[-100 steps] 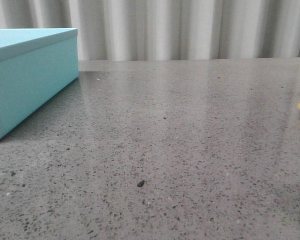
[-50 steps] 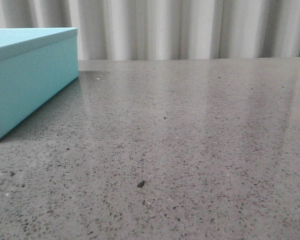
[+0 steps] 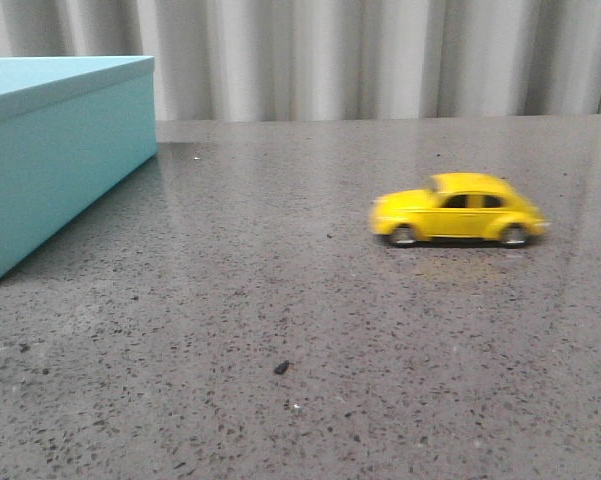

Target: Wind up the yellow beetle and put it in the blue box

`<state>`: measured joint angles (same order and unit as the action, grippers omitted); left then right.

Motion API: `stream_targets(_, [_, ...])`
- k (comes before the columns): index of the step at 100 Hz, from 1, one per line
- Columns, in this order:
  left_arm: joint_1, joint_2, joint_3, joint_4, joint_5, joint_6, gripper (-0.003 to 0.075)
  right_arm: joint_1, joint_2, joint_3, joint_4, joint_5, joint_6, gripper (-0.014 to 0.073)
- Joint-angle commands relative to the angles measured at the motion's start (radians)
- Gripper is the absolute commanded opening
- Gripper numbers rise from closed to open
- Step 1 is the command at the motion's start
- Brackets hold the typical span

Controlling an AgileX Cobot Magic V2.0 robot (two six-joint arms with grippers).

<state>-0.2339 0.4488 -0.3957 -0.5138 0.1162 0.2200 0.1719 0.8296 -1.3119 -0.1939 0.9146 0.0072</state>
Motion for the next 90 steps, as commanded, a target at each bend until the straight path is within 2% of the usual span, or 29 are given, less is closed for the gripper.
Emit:
stream_targets(1, [-0.007,0.06,-0.09,-0.021,-0.039,0.005,-0.0021,0.003,-0.043,0.005,-0.016,-0.117,-0.007,-0.0052])
stream_targets(18, [-0.009,0.223,-0.272,0.016,0.097,0.057,-0.0021,0.003,-0.087,0.051,-0.016,-0.185,-0.007,-0.0052])
stream_targets(28, [-0.038,0.31,-0.374,0.028,0.109,0.083,-0.002,0.003,-0.088,0.053,-0.014,-0.182,-0.007,-0.0052])
stream_targets(44, [-0.121,0.446,-0.532,0.032,0.165,0.288,-0.0008,0.003,-0.088,0.053,-0.007,-0.182,-0.002,-0.0052])
stream_targets(54, [-0.164,0.533,-0.616,0.032,0.21,0.317,0.008,0.003,-0.088,0.053,-0.004,-0.177,-0.002,-0.0052])
stream_targets(66, [-0.203,0.633,-0.708,0.077,0.279,0.323,0.0305,0.003,-0.095,0.053,0.0,-0.162,-0.002,-0.0052])
stream_targets(73, [-0.226,0.696,-0.757,0.134,0.349,0.325,0.0405,0.003,-0.095,0.053,0.016,-0.151,-0.002,-0.0052])
stream_targets(78, [-0.244,0.742,-0.797,0.185,0.422,0.325,0.0435,0.003,-0.095,0.053,0.029,-0.139,-0.002,-0.0052])
stream_targets(90, [-0.3,0.864,-0.918,0.346,0.659,0.325,0.0431,0.003,-0.095,0.053,0.041,-0.119,-0.002,-0.0052])
